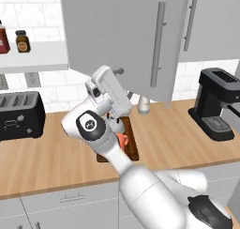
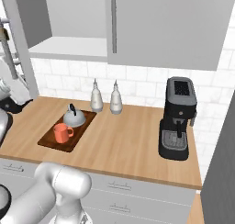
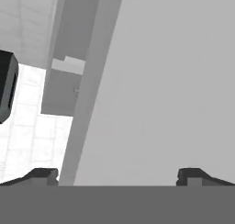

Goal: Pick the kettle from the counter and place it on the tray. Then pick the mug from the cabinet and place it on the tray. Then close the cabinet doors.

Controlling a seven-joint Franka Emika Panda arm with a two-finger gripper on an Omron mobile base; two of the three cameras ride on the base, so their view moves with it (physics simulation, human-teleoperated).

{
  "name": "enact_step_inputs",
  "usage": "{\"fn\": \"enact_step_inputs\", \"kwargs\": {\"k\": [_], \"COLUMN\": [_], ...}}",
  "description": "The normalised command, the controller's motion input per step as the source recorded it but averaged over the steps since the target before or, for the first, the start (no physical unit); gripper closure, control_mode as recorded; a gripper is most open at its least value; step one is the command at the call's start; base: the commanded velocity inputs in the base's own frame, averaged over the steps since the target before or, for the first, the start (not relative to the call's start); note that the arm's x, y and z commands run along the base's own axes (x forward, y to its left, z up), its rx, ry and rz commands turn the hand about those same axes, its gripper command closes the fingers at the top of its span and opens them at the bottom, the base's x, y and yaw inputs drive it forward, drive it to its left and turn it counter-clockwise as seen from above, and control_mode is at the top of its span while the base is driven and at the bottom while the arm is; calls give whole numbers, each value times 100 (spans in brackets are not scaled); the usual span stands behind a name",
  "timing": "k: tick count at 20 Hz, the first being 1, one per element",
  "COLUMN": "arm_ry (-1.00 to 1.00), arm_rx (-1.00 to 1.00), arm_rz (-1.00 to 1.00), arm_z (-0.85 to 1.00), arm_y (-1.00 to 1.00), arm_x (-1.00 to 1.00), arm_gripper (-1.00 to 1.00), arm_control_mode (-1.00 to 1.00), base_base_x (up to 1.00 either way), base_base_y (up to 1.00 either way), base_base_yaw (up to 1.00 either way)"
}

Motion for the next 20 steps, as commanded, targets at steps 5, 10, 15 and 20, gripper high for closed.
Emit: {"fn": "enact_step_inputs", "kwargs": {"k": [5, 10, 15, 20], "arm_ry": [16, 19, 14, 11], "arm_rx": [14, 14, 17, 20], "arm_rz": [6, 8, 14, 17], "arm_z": [39, 45, 35, 28], "arm_y": [-69, -60, -60, -62], "arm_x": [49, 54, 55, 58], "arm_gripper": [-100, -100, -100, -100], "arm_control_mode": [-100, -100, -100, -100], "base_base_x": [0, 0, 0, 0], "base_base_y": [0, 0, 0, 0], "base_base_yaw": [0, 0, 0, 0]}}
